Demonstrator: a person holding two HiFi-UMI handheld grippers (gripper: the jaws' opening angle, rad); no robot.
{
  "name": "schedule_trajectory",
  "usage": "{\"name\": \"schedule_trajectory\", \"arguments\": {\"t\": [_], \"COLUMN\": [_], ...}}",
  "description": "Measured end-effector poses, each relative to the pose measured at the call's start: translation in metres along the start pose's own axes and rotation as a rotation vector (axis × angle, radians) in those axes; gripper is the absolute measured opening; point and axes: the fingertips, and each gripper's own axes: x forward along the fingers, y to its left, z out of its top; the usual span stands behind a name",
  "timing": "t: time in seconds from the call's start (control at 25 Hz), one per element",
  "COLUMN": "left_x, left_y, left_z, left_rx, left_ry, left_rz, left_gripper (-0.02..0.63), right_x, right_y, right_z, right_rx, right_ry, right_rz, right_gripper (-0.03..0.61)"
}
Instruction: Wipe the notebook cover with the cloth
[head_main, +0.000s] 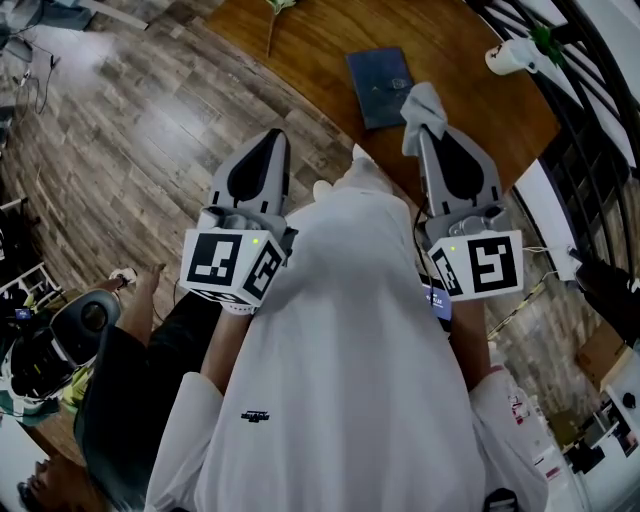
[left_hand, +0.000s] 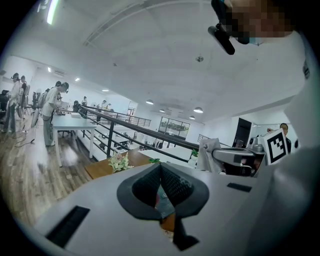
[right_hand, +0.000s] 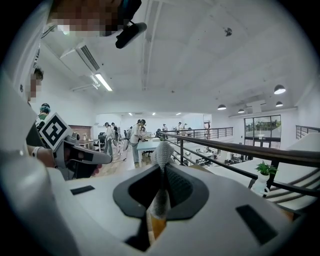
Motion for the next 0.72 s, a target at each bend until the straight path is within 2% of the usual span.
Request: {"name": "schedule_trajectory", "arguments": {"t": [0.72], "left_x": [-0.0007], "left_y": [0.0013], "left_z": [0.0016], "left_rx": [-0.004], "left_ry": [0.002], "left_rz": [-0.005], "left_gripper": [0.02], "right_x": [0.0006], "right_y": [0.0028], "right_z": [0.0002], "right_rx": [0.006], "right_ry": [0.015], "right_rz": [0.004], "right_gripper": [0.023]}}
